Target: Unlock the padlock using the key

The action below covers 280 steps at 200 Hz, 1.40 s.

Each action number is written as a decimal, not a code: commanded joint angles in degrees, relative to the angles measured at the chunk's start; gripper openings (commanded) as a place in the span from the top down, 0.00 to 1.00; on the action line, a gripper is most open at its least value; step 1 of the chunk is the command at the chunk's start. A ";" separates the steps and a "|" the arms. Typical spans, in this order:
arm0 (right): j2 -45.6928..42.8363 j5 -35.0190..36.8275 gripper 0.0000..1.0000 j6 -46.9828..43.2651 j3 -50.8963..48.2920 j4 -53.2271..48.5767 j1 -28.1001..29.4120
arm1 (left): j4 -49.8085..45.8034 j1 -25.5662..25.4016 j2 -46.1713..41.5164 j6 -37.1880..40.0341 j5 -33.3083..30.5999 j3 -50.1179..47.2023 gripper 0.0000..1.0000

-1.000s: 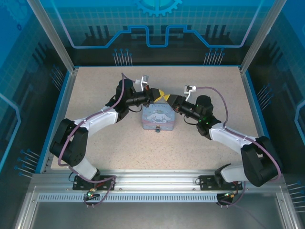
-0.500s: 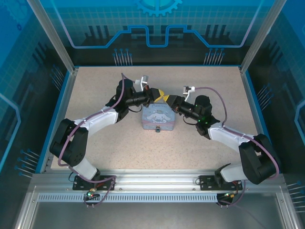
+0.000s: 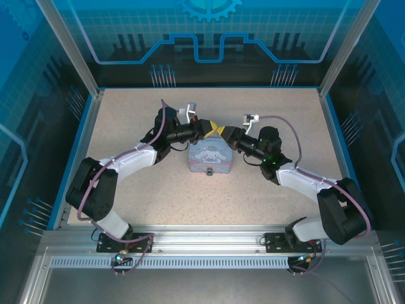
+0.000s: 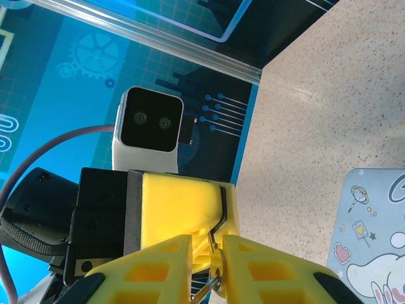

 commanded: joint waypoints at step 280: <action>1.00 0.01 1.00 1.42 -1.28 2.58 -0.73 | 4.58 0.36 -2.28 -2.02 -2.52 -3.22 1.00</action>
